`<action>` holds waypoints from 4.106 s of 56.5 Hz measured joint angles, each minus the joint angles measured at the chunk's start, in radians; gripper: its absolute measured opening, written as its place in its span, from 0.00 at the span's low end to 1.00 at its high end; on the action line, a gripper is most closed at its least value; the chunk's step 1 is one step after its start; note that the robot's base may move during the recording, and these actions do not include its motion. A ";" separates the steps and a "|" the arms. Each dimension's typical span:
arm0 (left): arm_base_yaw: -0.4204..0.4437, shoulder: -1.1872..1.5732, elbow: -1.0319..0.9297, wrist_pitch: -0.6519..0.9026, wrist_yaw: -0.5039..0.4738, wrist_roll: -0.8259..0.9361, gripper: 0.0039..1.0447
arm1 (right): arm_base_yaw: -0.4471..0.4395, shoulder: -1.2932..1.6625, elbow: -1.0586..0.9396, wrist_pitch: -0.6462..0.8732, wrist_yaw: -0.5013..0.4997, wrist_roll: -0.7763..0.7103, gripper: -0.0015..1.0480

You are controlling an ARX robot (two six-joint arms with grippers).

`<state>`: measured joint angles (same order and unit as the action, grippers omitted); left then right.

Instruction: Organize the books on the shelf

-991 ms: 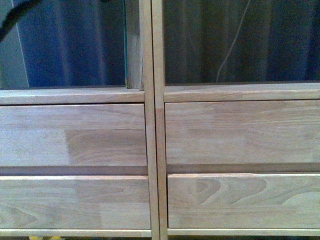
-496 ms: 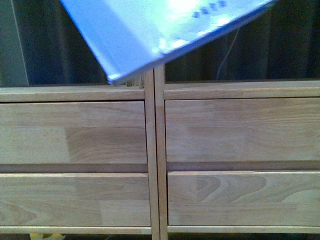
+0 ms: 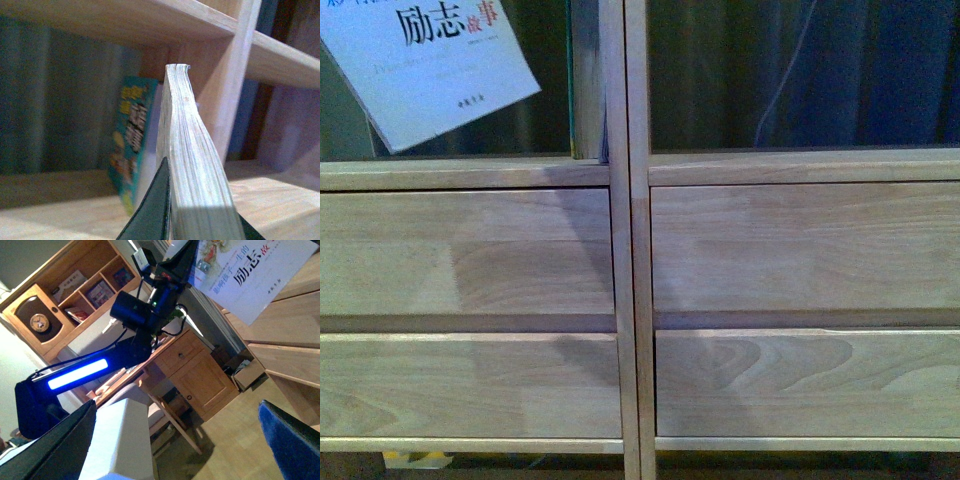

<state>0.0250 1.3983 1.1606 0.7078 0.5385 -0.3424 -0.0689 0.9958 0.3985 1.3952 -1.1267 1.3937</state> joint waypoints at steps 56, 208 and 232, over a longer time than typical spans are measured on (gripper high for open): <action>-0.114 0.579 0.766 -0.256 -0.341 0.538 0.06 | -0.520 -0.464 -0.279 -0.311 -0.202 -0.266 0.93; -0.024 -0.767 -0.758 -0.496 -0.538 0.352 0.42 | 0.065 -0.990 -0.384 -1.399 1.123 -1.388 0.03; -0.024 -0.946 -0.985 -0.439 -0.539 0.347 0.02 | 0.065 -0.990 -0.384 -1.399 1.123 -1.388 0.03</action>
<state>0.0010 0.4526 0.1757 0.2691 -0.0002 0.0044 -0.0036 0.0055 0.0147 -0.0036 -0.0032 0.0059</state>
